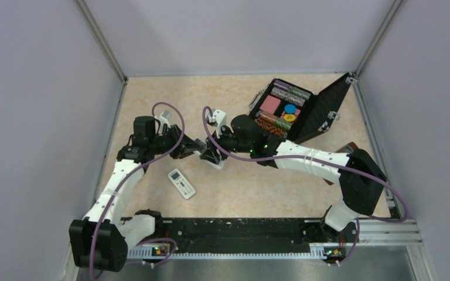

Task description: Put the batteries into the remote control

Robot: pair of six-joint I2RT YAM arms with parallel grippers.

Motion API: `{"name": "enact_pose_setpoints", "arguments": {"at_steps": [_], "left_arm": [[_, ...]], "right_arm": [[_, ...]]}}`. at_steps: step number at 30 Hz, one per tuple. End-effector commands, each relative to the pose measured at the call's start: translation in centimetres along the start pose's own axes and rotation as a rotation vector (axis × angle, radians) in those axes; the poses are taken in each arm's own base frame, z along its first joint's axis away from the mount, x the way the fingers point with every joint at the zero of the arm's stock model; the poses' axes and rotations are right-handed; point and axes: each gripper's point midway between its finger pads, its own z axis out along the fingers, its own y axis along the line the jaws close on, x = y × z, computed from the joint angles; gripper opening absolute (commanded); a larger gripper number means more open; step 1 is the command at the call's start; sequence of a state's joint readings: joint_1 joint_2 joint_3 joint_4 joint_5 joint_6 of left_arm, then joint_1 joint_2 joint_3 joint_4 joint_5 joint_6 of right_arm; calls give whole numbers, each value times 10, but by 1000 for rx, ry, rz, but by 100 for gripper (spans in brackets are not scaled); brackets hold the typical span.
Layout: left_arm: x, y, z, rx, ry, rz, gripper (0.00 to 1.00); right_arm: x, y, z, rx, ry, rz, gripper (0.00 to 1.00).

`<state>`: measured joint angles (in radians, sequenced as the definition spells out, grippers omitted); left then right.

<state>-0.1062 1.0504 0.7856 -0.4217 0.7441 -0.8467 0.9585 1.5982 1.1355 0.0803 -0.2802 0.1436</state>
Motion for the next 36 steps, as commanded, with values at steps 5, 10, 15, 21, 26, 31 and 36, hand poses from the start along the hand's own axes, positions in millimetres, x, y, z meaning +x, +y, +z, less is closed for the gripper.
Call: {"name": "enact_pose_setpoints", "arguments": {"at_steps": [5,10,15,21,26,31,36], "left_arm": [[-12,-11,-6,-53,-33,-51,0],[-19,-9,-8,-126,-58,-165,0],[-19,-8,-11,-179,-55,-262,0],[-15,-12,-15,-198,-44,-334,0],[-11,-19,-18,-184,-25,-384,0],[-10,-28,-25,-161,-40,-381,0],[-4,-32,-26,-140,-15,-402,0]], "right_arm": [[-37,10,-12,0,-59,-28,74],[-43,20,-45,-27,-150,-155,99],[-32,21,-66,-1,-197,-354,95],[-23,29,-67,114,-278,-626,89],[-25,27,-66,213,-386,-704,88],[-31,12,-64,341,-455,-732,85],[-37,0,-57,428,-494,-771,76]]}}
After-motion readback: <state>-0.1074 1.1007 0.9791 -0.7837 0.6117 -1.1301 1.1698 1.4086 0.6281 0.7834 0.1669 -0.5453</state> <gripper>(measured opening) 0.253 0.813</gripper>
